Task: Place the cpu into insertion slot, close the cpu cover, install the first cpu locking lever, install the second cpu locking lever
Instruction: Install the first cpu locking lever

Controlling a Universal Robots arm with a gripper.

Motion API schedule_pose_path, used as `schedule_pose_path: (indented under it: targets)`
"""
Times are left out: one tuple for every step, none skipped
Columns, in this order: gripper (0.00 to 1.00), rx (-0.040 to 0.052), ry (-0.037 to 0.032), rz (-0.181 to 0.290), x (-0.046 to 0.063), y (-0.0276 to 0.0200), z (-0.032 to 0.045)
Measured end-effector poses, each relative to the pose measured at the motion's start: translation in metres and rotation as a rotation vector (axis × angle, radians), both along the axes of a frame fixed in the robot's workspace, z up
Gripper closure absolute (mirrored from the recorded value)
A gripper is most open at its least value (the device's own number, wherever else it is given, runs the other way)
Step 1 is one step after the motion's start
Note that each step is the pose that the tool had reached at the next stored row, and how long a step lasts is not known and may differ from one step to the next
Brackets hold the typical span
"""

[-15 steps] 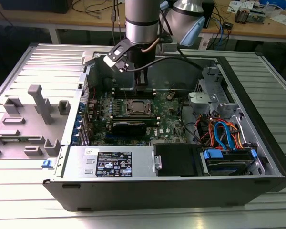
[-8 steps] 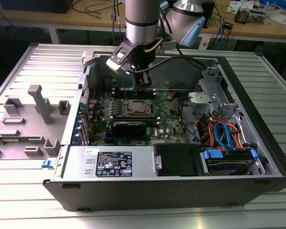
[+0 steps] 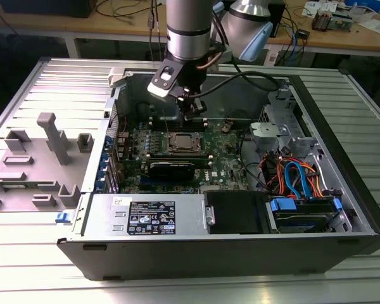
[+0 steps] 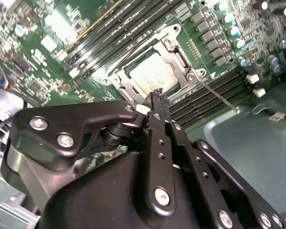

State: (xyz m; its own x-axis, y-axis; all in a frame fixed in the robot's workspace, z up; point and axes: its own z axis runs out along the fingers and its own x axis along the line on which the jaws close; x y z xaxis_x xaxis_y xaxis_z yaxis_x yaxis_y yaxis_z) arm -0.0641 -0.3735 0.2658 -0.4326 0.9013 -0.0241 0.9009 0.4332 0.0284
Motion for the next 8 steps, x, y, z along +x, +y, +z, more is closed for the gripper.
schedule_pose_path:
  targets:
    - [0.89, 0.0, 0.0, 0.017, 0.0, 0.0, -0.0001]
    - [0.89, 0.0001, 0.0, 0.044, 0.0, 0.0, -0.0002]
    - [0.89, 0.0, 0.0, 0.06, 0.0, 0.0, -0.0003]
    - [0.89, 0.0, 0.0, 0.087, 0.0, 0.0, -0.0004]
    - [0.89, 0.0, 0.0, 0.104, 0.0, 0.0, -0.0005]
    - [0.89, 0.0, 0.0, 0.141, 0.0, 0.0, -0.0007]
    - [0.89, 0.0, 0.0, 0.183, 0.0, 0.0, -0.0009]
    - [0.89, 0.0, 0.0, 0.211, 0.0, 0.0, -0.0011]
